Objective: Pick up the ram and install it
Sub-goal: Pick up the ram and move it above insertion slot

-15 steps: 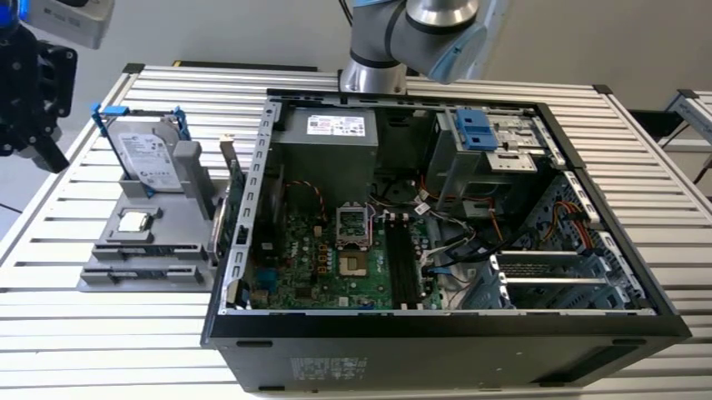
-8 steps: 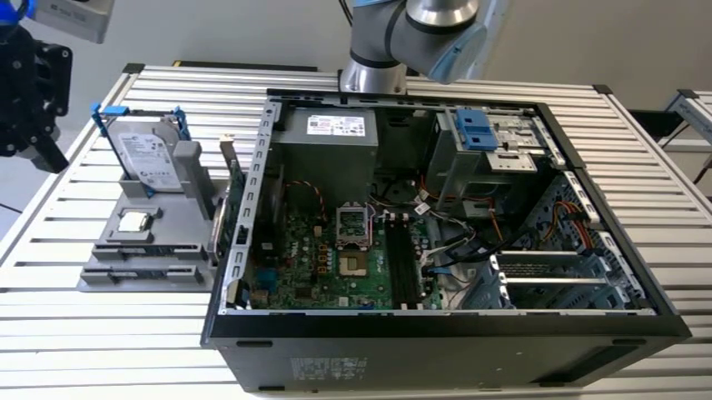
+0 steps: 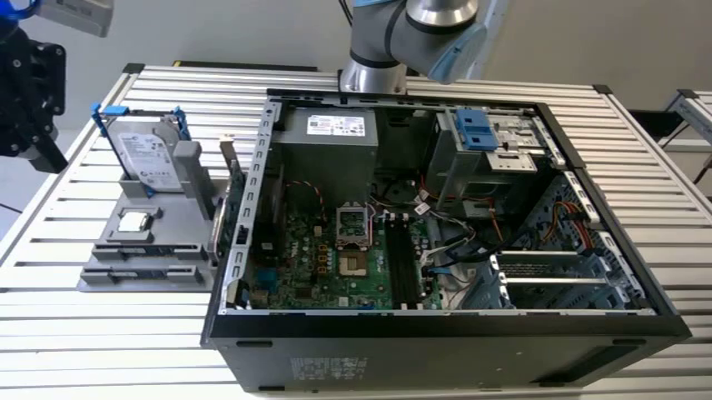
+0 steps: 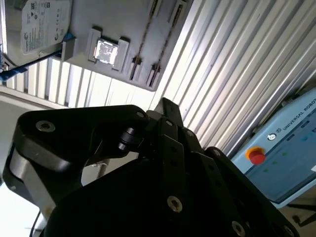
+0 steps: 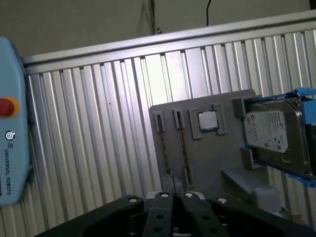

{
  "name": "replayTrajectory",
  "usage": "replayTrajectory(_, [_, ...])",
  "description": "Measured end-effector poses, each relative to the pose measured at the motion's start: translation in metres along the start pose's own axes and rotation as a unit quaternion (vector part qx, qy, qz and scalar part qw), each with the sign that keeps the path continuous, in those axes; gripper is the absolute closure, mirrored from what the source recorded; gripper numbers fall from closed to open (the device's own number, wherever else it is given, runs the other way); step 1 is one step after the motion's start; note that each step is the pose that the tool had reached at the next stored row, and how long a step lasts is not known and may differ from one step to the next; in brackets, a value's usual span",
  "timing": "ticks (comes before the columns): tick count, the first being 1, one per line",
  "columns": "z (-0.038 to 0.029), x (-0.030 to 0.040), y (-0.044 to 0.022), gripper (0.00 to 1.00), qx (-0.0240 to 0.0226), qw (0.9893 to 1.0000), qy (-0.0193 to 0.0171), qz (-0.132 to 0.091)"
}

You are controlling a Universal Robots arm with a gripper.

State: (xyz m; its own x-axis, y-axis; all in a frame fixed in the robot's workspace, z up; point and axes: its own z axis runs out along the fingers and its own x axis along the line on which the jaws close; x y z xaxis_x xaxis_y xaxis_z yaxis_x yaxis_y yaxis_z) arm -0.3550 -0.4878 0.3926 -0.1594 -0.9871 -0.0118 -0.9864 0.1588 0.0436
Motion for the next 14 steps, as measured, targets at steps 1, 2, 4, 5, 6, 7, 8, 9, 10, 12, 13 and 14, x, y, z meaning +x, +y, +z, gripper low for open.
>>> replayTrajectory(1, [0.0000,0.0000,0.0000,1.00,-0.0001,1.0000,0.0003,-0.007])
replayTrajectory(2, [0.0000,0.0000,0.0000,1.00,-0.0002,0.9999,0.0006,-0.013])
replayTrajectory(4, [0.0000,0.0000,0.0000,1.00,-0.0003,0.9997,0.0011,-0.026])
replayTrajectory(5, [0.0000,0.0000,0.0000,1.00,-0.0004,0.9995,0.0014,-0.033])
replayTrajectory(6, [0.0000,0.0000,0.0000,1.00,-0.0004,0.9993,0.0016,-0.038])
replayTrajectory(7, [0.0000,0.0000,0.0000,1.00,-0.0005,0.9990,0.0019,-0.044])
replayTrajectory(8, [0.0000,0.0000,0.0000,1.00,-0.0006,0.9988,0.0021,-0.049])
replayTrajectory(9, [0.0000,0.0000,0.0000,1.00,-0.0006,0.9985,0.0024,-0.054])
replayTrajectory(10, [0.0000,0.0000,0.0000,1.00,-0.0007,0.9982,0.0026,-0.060])
replayTrajectory(12, [0.0000,0.0000,0.0000,1.00,-0.0008,0.9976,0.0030,-0.070])
replayTrajectory(13, [0.0000,0.0000,0.0000,1.00,-0.0009,0.9972,0.0032,-0.075])
replayTrajectory(14, [0.0000,0.0000,0.0000,1.00,-0.0009,0.9968,0.0035,-0.079])
